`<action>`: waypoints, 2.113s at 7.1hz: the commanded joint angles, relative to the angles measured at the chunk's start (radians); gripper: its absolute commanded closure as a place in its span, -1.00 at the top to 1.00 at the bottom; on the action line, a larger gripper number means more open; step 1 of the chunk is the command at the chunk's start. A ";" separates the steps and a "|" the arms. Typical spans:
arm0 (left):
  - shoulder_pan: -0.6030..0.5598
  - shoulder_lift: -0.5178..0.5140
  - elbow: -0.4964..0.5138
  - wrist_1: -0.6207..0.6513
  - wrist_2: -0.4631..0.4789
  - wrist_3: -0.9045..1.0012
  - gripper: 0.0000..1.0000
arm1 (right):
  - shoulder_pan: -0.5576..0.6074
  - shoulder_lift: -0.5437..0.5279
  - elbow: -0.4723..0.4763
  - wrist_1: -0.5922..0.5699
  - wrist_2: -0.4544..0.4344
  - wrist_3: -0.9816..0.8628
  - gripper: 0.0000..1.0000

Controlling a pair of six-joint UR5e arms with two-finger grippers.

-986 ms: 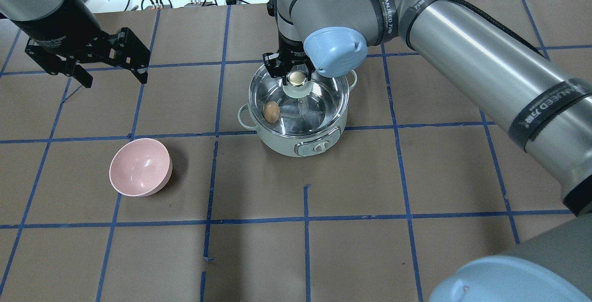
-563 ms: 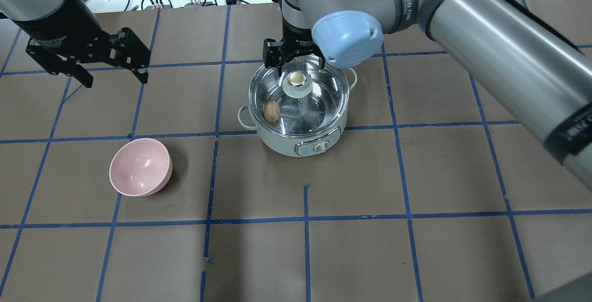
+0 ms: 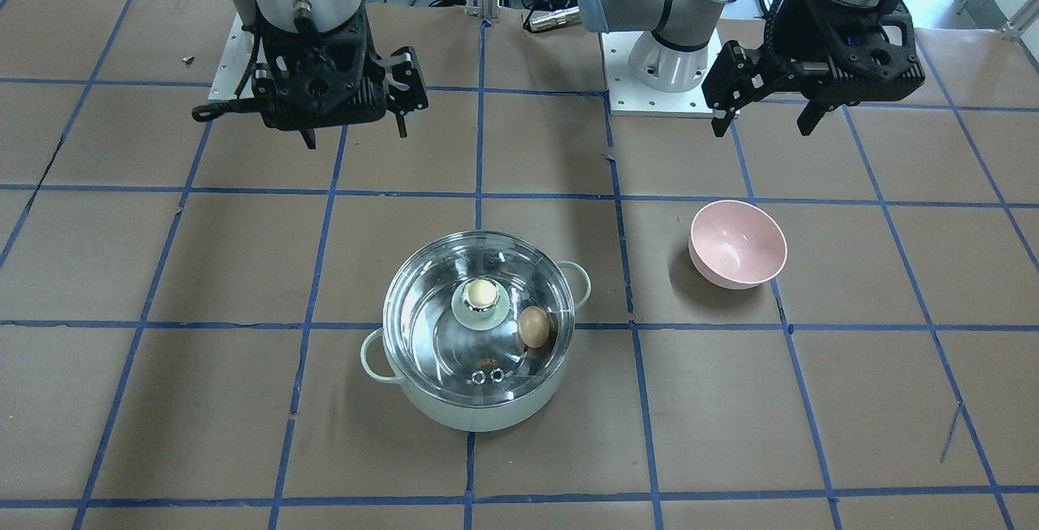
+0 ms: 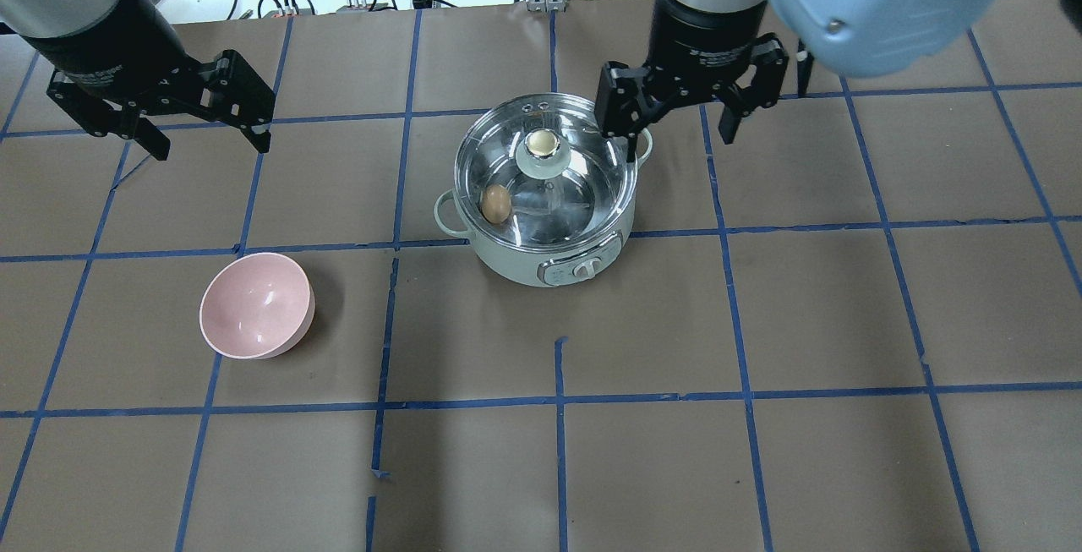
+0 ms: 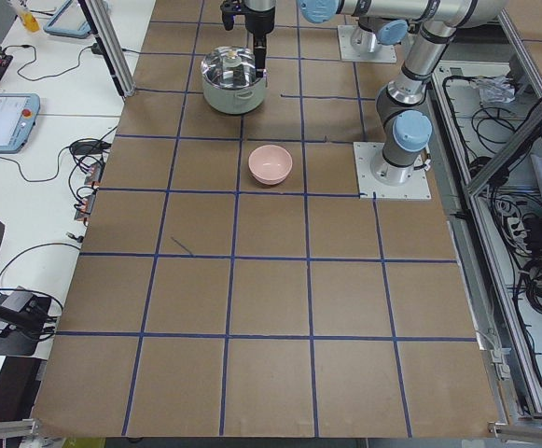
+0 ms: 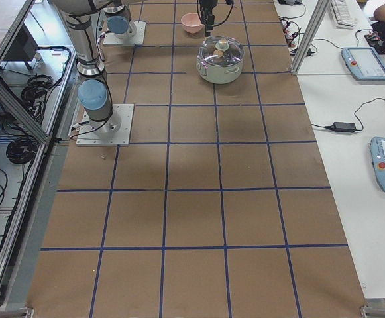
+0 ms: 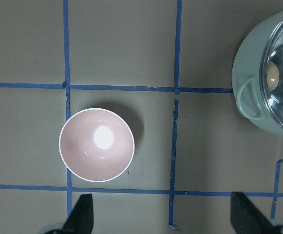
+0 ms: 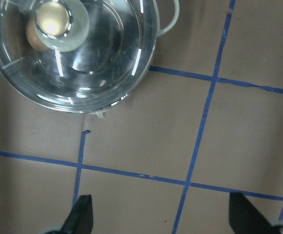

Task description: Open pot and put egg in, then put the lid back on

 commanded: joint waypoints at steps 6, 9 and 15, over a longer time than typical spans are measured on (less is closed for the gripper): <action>0.000 0.000 -0.002 0.000 0.000 0.000 1.00 | -0.085 -0.108 0.124 -0.039 -0.014 0.057 0.97; -0.001 -0.002 -0.002 0.000 0.000 -0.002 1.00 | -0.084 -0.108 0.125 -0.051 0.026 0.059 0.98; -0.003 -0.003 -0.011 0.000 0.000 -0.002 1.00 | -0.084 -0.110 0.125 -0.050 0.030 0.056 0.99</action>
